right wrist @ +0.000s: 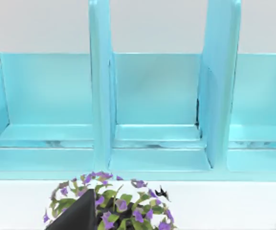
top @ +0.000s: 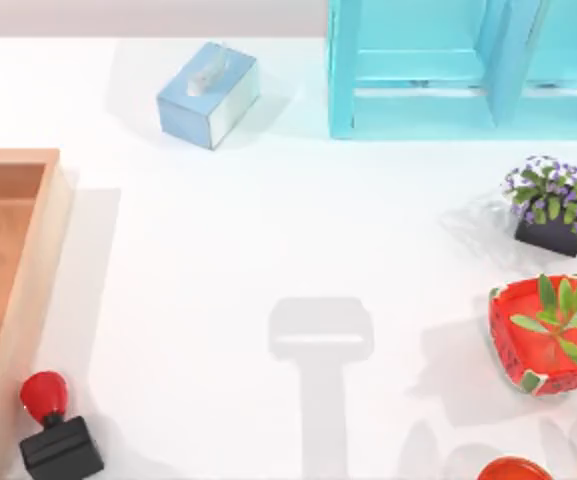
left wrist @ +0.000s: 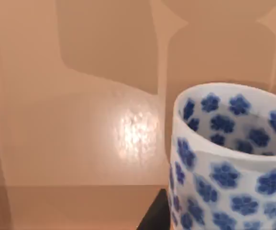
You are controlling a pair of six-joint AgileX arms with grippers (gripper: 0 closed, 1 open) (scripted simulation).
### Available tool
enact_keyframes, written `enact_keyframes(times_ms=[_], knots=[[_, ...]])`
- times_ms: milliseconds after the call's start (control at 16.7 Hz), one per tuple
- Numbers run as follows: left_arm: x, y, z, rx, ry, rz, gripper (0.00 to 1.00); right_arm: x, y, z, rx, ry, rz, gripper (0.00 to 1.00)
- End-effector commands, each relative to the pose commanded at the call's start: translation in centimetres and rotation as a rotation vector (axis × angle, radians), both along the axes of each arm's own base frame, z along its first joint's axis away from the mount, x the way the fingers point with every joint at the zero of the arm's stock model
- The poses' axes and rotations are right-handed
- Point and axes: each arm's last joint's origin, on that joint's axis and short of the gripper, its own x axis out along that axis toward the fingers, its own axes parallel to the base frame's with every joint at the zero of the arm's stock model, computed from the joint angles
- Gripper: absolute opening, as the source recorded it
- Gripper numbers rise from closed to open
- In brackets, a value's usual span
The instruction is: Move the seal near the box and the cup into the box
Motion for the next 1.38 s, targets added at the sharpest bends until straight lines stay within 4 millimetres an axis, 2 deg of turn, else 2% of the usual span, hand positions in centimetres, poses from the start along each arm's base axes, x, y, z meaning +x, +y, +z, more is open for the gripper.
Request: enact_keyframes(times_ms=[180, 240, 840, 1380], knots=[[0.0, 0.0, 0.0, 0.000, 0.000, 0.000, 0.98, 0.0, 0.0, 0.0, 0.000, 0.000, 0.000, 1.00], [0.0, 0.0, 0.0, 0.000, 0.000, 0.000, 1.00, 0.0, 0.0, 0.0, 0.000, 0.000, 0.000, 1.00], [0.1, 0.1, 0.4, 0.001, -0.002, 0.002, 1.00, 0.0, 0.0, 0.0, 0.000, 0.000, 0.000, 1.00], [0.6, 0.2, 5.6, -0.002, 0.005, -0.007, 1.00, 0.0, 0.0, 0.0, 0.000, 0.000, 0.000, 1.00]])
